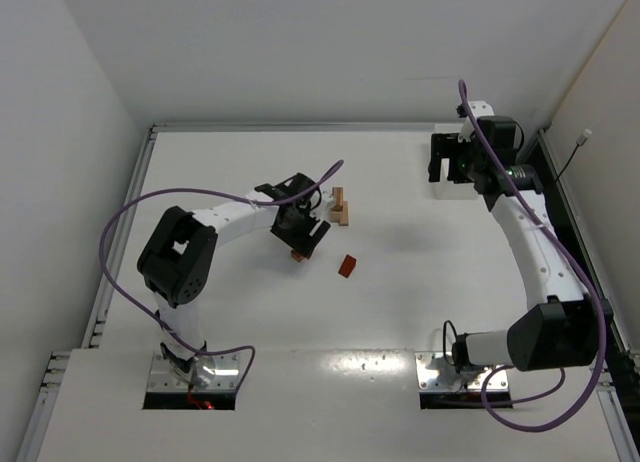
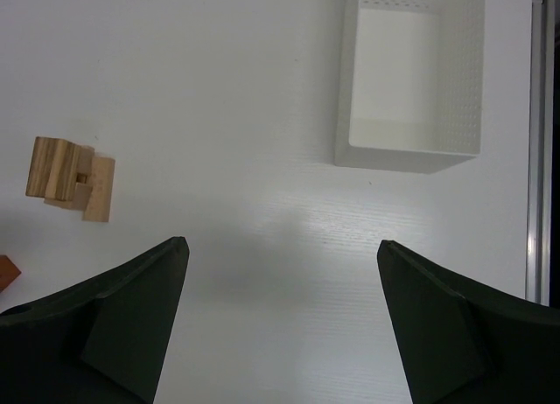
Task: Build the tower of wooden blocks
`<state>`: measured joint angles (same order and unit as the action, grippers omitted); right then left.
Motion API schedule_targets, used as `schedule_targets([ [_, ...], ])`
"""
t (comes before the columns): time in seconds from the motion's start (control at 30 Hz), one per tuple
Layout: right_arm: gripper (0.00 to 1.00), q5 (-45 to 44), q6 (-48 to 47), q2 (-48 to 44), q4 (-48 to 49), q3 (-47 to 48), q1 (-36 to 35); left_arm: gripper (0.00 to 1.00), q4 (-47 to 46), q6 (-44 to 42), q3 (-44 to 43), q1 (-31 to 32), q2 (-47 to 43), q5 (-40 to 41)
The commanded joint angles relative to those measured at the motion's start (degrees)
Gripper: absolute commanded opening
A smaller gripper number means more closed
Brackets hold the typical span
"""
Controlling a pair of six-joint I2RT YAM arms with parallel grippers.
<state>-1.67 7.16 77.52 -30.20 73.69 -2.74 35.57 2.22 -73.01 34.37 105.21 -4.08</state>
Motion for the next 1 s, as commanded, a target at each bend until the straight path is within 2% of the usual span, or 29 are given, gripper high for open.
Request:
schedule_targets([
  [0.0, 0.87, 2.1, 1.4, -0.3, 1.4, -0.2, 1.1, 0.67, -0.4, 0.6, -2.1, 0.8, 1.4, -1.5],
  [0.2, 0.87, 3.9, 1.4, 0.2, 0.8, -0.2, 2.1, 0.62, 0.1, 0.6, -2.1, 0.8, 1.9, -2.2],
  [0.47, 0.87, 4.9, 1.4, 0.7, 0.8, -0.2, 3.2, 0.49, 0.7, 1.1, -1.1, 0.8, 2.5, -2.7],
  [0.63, 0.87, 5.5, 1.4, 0.7, 0.8, -0.2, 3.7, 0.45, 1.3, 1.1, -1.1, 0.8, 3.0, -2.7],
  [0.97, 0.87, 6.5, 1.4, 0.7, 0.8, -0.7, 4.8, 0.26, 1.8, 1.1, -1.1, 0.8, 4.0, -2.7],
])
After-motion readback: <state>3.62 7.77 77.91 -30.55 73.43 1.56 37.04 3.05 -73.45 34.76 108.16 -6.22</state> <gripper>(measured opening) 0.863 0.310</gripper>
